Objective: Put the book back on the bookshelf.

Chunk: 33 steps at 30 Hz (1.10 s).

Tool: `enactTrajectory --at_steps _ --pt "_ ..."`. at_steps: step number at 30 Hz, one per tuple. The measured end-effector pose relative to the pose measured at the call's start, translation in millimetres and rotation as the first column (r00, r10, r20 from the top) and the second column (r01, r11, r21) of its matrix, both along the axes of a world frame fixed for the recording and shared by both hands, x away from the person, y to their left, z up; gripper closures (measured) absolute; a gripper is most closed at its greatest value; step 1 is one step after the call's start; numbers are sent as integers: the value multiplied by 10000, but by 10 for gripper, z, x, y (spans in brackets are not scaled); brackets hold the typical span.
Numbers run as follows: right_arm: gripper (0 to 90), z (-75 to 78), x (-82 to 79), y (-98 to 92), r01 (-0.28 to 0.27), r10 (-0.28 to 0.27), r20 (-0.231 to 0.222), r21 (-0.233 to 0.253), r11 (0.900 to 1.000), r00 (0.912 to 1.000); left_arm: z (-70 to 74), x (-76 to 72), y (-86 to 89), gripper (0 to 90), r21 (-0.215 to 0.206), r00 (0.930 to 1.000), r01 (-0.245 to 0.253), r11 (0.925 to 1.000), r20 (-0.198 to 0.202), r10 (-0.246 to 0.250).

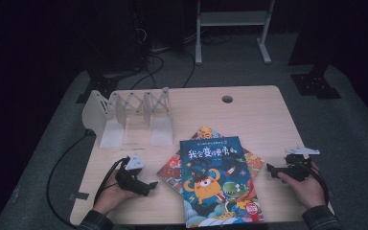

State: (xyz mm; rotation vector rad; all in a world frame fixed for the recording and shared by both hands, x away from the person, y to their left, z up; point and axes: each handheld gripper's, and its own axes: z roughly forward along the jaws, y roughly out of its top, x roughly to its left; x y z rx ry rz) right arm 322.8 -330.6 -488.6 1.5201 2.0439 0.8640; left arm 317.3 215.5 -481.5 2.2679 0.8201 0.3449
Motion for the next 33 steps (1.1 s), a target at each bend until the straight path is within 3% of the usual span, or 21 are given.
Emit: enactTrajectory --at_steps 5,6,7,8,11,14,18,21,22,24,25,33 --pt "17 5 -12 -8 20 -20 -27 -8 10000 10000 21 20 -10 0 174 9998 -99 9998 -160 102" --pt "156 33 -30 -15 -74 74 27 35 10000 10000 44 33 -23 0 192 9989 -221 9996 -416 229" --pt "236 54 -35 -29 -224 224 76 46 9997 9997 59 43 -29 0 77 9981 -251 9997 -569 255" --pt "266 73 -39 -37 -245 245 -24 30 9997 9997 75 50 -31 0 -30 9974 -219 9998 -683 217" --pt "410 116 -52 -56 -392 391 -198 -49 9992 9990 116 36 -20 48 -214 9982 -271 9994 -541 259" --pt "427 167 -67 -66 -164 161 -273 -100 9998 9995 151 27 -6 79 -437 9984 -248 9987 -519 226" --pt "458 397 -96 -2 -376 334 432 1011 9942 9985 194 11 26 138 -600 9984 -208 9980 -540 175" --pt "462 454 -89 71 -653 582 593 1270 9897 9965 204 17 34 176 -907 9970 -224 9956 -762 155" --pt "464 490 -72 152 -931 839 628 1614 9825 9945 222 15 44 208 -1025 9968 -271 9944 -776 192" --pt "467 504 -62 194 -1063 969 616 1749 9788 9934 230 13 47 222 -1075 9969 -271 9938 -765 189" --pt "471 519 -45 278 -1375 1290 559 1953 9710 9901 242 11 48 240 -1138 9966 -307 9930 -791 217" --pt "499 560 37 527 -2004 1979 351 2451 9486 9796 263 -2 43 292 -1172 9963 -206 9929 -853 106"
